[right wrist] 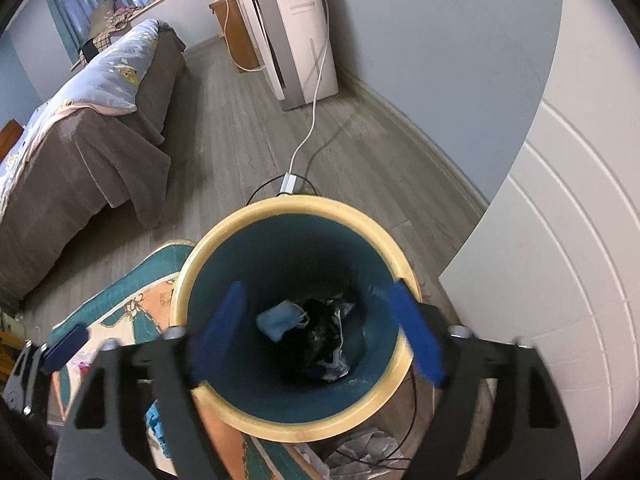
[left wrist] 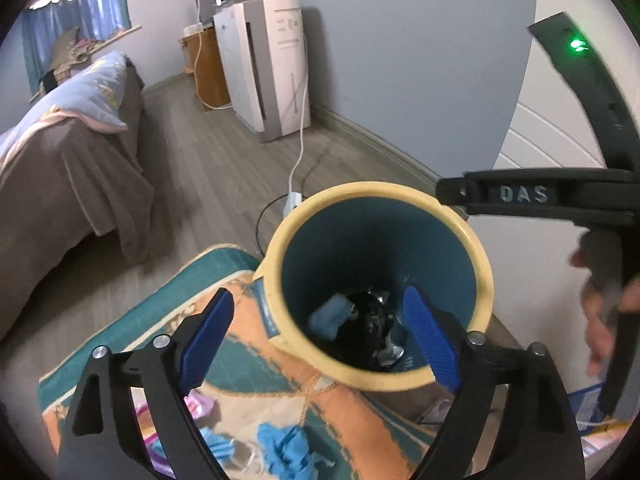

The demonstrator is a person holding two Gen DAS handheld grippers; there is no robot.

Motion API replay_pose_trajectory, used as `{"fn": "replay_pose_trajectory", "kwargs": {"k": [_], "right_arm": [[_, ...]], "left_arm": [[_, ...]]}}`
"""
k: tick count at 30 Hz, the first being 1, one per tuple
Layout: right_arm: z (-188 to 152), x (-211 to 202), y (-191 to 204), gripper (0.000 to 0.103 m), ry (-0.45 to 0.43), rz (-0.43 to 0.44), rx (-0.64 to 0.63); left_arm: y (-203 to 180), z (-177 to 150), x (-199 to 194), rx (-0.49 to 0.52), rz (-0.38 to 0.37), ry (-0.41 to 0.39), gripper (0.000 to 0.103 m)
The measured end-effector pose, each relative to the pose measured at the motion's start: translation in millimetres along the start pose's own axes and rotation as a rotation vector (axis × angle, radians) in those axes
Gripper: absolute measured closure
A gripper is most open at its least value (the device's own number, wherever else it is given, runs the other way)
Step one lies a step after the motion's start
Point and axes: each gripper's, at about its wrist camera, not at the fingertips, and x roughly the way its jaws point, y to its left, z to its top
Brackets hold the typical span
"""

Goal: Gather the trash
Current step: 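Open both tools over the wastebasket, dropping the black bag and mask, then move both tools back over the remaining trash on the cushion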

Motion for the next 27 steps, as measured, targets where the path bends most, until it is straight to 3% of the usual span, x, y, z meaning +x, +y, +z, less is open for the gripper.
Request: {"fn": "replay_pose_trajectory", "kwargs": {"k": [4,10,18,27], "right_arm": [[0,-5,12,0.006,-0.013,-0.004,-0.037],[-9,-24,41,0.006,-0.038,-0.015,-0.132],[-37,-63,101,0.006,-0.063,0.038,-0.242],[-89,-78,154,0.006,-0.006,0.092,-0.318]], "left_arm": [[18,-13,-28,-0.058,0.007,-0.009,0.01],[61,-36,-84,-0.14,0.077,-0.023,0.008],[115,-80,-168,-0.235,0.231,-0.078,0.006],[139,-155,-187,-0.352,0.273,-0.047,0.006]]}}
